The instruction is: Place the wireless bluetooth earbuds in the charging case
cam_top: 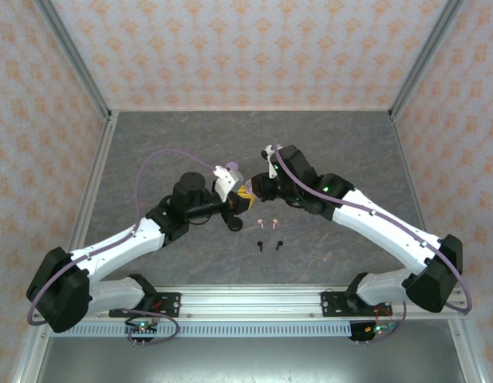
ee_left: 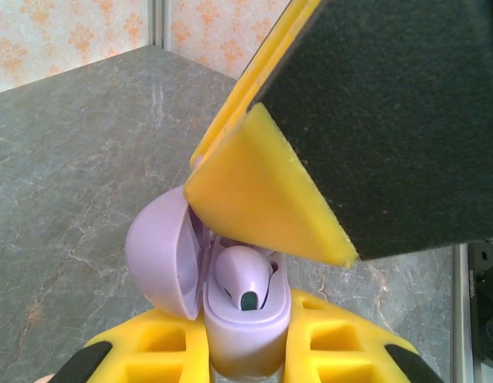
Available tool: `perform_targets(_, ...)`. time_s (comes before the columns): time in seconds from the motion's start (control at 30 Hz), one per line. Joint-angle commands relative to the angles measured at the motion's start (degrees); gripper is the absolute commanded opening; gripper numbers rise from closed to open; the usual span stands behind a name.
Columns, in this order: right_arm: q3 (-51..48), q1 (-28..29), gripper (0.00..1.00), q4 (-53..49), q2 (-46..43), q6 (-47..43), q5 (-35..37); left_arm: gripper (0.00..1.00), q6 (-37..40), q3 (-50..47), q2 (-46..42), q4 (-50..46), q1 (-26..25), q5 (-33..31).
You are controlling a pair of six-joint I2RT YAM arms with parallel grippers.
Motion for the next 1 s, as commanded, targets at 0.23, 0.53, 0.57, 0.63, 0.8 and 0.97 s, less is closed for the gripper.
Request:
perform_targets(0.23,0.74,0.5,0.26,0.48,-0.99,1.62,-4.14,0.0,-0.31,1.21,-1.83,4.25,-0.43,0.37)
perform_targets(0.53,4.68,0.34,0.4,-2.4,-3.25,-0.42,-1.67,0.0,-0.12,-0.2,-3.62,5.68,-0.4,1.33)
perform_targets(0.57,5.07,0.02,0.43,-2.61,-3.81,-0.99,-1.61,0.0,-0.14,-0.32,-3.93,5.84,-0.44,1.46)
perform_targets(0.63,5.46,-1.14,0.49,-2.39,-5.31,-1.73,-2.29,0.0,-0.03,-0.56,-4.43,5.94,-0.44,1.75)
perform_targets(0.8,3.48,-6.62,0.64,0.03,-9.67,-2.64,-9.93,0.0,0.32,-0.87,-6.34,6.06,-0.39,2.9)
perform_targets(0.97,-1.48,-10.39,0.77,6.69,-11.62,-1.71,-25.49,0.0,0.98,-0.96,-8.36,5.75,-0.44,4.84)
